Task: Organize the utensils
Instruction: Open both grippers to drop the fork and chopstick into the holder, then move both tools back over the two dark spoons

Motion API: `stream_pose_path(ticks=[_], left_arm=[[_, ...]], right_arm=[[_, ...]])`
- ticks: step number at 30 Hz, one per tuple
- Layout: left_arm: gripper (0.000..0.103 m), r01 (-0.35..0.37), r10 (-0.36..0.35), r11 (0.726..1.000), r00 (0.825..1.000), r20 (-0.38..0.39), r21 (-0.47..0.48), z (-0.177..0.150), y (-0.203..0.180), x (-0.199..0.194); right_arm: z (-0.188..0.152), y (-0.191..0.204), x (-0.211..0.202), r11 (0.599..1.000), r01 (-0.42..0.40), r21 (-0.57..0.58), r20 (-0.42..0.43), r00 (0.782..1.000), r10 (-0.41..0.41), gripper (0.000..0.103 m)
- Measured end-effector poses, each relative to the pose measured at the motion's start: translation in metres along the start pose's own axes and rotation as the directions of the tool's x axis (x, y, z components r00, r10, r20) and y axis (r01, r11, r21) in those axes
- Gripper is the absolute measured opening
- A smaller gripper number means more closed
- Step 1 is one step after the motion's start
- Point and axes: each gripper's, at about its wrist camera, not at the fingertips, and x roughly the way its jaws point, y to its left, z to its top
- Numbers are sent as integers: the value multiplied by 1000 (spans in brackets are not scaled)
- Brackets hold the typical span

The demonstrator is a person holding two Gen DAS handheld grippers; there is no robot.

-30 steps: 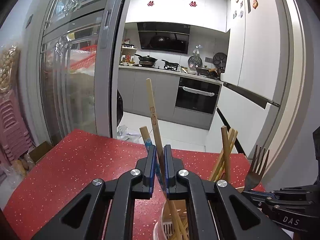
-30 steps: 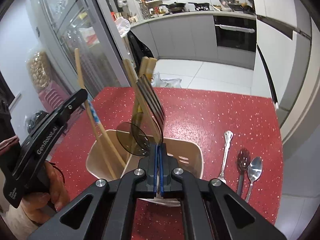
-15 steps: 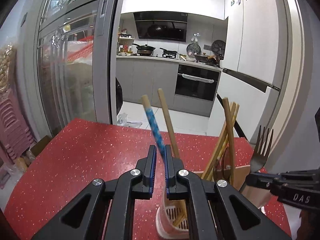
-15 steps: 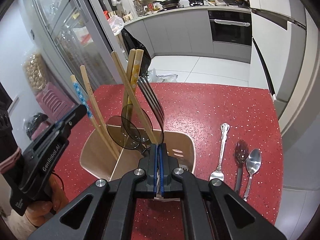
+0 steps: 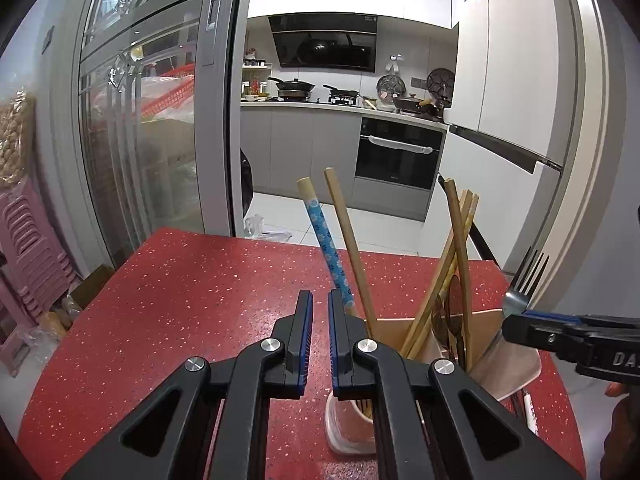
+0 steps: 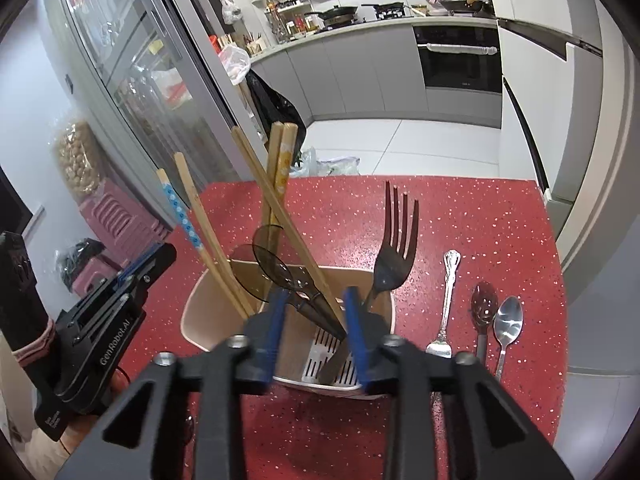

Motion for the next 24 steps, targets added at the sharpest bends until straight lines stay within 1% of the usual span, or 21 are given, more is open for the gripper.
stream_pose_path(ticks=[6,15,19,20,21,22,23,24], left_arm=[[31,-11,12,1000,1000,-7,7,-1,-1,-7],[31,-24,24,999,1000,-2,26,-2,-7,-18],[32,-13,13,1000,1000,-4,28,-2,-9,-22],[35,-13,13,999,1000,-6,32,-2,-9,-22],[47,-14,15,999,1000,-8,33,-3,-9,-23],[97,-16,16,999,1000,-13,32,-3,-9,-23],[103,-33,34,999,999,-14,25,-3,-9,-25],[103,-41,40,999,999,14,18,-3,-8,-29]], right_arm=[[-4,4,-13,1000,-5,-1,23,1000,5,41],[-13,6,-31,1000,0,-4,42,999,0,51],[-14,3,-35,1000,2,6,47,999,-2,51],[-14,2,-36,1000,4,8,50,999,-4,51],[-15,1,-38,1000,5,11,51,999,-6,51],[-15,1,-39,1000,5,13,53,999,-6,51],[-15,0,-39,1000,7,15,54,999,-8,51],[-16,0,-40,1000,9,18,55,998,-10,51]])
